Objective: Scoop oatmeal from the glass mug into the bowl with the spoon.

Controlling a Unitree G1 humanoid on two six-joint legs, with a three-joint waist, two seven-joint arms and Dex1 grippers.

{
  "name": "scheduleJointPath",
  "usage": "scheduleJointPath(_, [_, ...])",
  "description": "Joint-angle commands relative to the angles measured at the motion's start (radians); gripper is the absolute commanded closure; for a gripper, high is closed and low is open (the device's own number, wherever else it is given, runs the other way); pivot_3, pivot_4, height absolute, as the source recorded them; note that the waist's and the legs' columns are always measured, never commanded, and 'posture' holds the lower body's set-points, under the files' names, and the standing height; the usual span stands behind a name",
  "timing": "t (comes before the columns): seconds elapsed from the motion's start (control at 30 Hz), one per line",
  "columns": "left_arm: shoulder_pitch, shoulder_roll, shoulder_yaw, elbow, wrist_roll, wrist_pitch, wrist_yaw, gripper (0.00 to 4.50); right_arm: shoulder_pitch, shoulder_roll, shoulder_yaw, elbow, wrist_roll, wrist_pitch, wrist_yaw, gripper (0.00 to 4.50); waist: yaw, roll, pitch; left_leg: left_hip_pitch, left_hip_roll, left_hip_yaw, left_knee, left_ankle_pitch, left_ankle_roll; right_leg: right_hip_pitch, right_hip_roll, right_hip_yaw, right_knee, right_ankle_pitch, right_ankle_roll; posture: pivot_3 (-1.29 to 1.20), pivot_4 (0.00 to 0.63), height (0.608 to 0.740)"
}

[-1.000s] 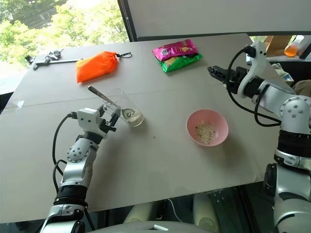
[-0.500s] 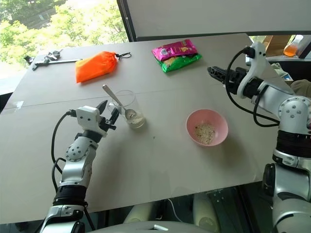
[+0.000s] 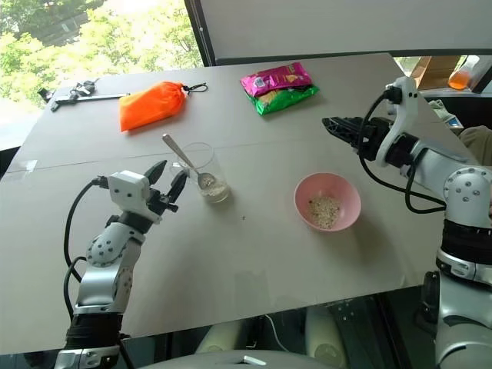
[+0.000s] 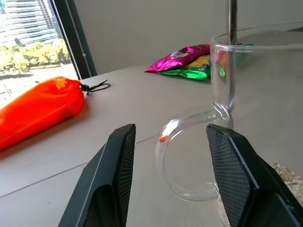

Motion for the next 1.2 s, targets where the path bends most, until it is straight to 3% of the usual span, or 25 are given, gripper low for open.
scheduleJointPath(0.03, [0.019, 0.01, 0.033, -0.067, -0.024, 0.023, 0.0, 2.05, 0.002, -0.022, -0.028, -0.059, 0.015, 0.002, 0.026, 0.86, 0.0, 0.0, 0.0, 0.0, 0.0, 0.0, 0.0, 0.0, 0.0, 0.0, 0.0, 0.0, 0.0, 0.0, 0.0, 0.0, 0.15, 0.74])
scheduleJointPath(0.27, [0.08, 0.004, 0.069, -0.145, -0.08, 0.082, -0.005, 2.05, 0.103, -0.062, -0.025, -0.129, -0.016, -0.05, 0.141, 0.86, 0.002, 0.0, 0.0, 0.0, 0.0, 0.0, 0.0, 0.0, 0.0, 0.0, 0.0, 0.0, 0.0, 0.0, 0.0, 0.0, 0.15, 0.74])
scheduleJointPath(0.53, [0.308, 0.033, 0.124, -0.305, -0.202, 0.195, -0.068, 2.05, 0.471, -0.087, -0.119, -0.156, -0.156, -0.302, 0.318, 0.86, 0.008, 0.0, 0.0, 0.0, 0.0, 0.001, -0.001, -0.001, 0.001, 0.001, 0.0, 0.0, -0.002, 0.0, 0.0, 0.0, 0.15, 0.74])
scheduleJointPath(0.63, [0.39, 0.033, 0.112, -0.346, -0.199, 0.241, -0.072, 2.05, 0.678, -0.091, -0.152, -0.131, -0.271, -0.49, 0.455, 0.86, 0.019, 0.0, 0.0, 0.004, 0.001, 0.0, 0.0, -0.003, 0.004, 0.004, 0.0, -0.001, -0.001, 0.0, 0.0, 0.0, 0.15, 0.74])
scheduleJointPath(0.77, [0.459, 0.06, 0.09, -0.377, -0.226, 0.282, -0.138, 2.05, 0.844, -0.08, -0.207, -0.085, -0.321, -0.679, 0.621, 0.86, 0.024, 0.003, 0.003, 0.014, 0.001, 0.0, -0.002, -0.004, 0.006, 0.016, 0.0, -0.001, -0.004, -0.001, 0.0, 0.0, 0.15, 0.74])
scheduleJointPath(0.87, [0.507, 0.076, 0.066, -0.392, -0.215, 0.266, -0.19, 2.05, 0.965, -0.077, -0.154, -0.113, -0.388, -0.777, 0.715, 0.86, 0.022, 0.004, 0.003, 0.018, 0.002, 0.002, -0.001, -0.004, 0.006, 0.02, 0.0, -0.001, -0.006, -0.001, 0.001, 0.0, 0.15, 0.74])
scheduleJointPath(1.0, [0.564, 0.064, 0.046, -0.375, -0.177, 0.211, -0.214, 2.05, 1.035, 0.028, -0.036, -0.266, -0.395, -0.789, 0.651, 0.86, 0.019, 0.004, 0.003, 0.019, 0.003, 0.002, -0.001, -0.004, 0.006, 0.022, 0.0, -0.001, -0.006, -0.003, 0.002, 0.0, 0.15, 0.74])
scheduleJointPath(1.2, [0.619, 0.036, 0.01, -0.31, -0.1, 0.063, -0.247, 2.05, 1.055, 0.087, 0.084, -0.334, -0.475, -0.838, 0.612, 0.86, 0.027, 0.002, 0.005, 0.017, 0.004, 0.002, -0.001, -0.006, 0.003, 0.02, -0.001, -0.002, -0.01, -0.001, 0.0, 0.0, 0.15, 0.74])
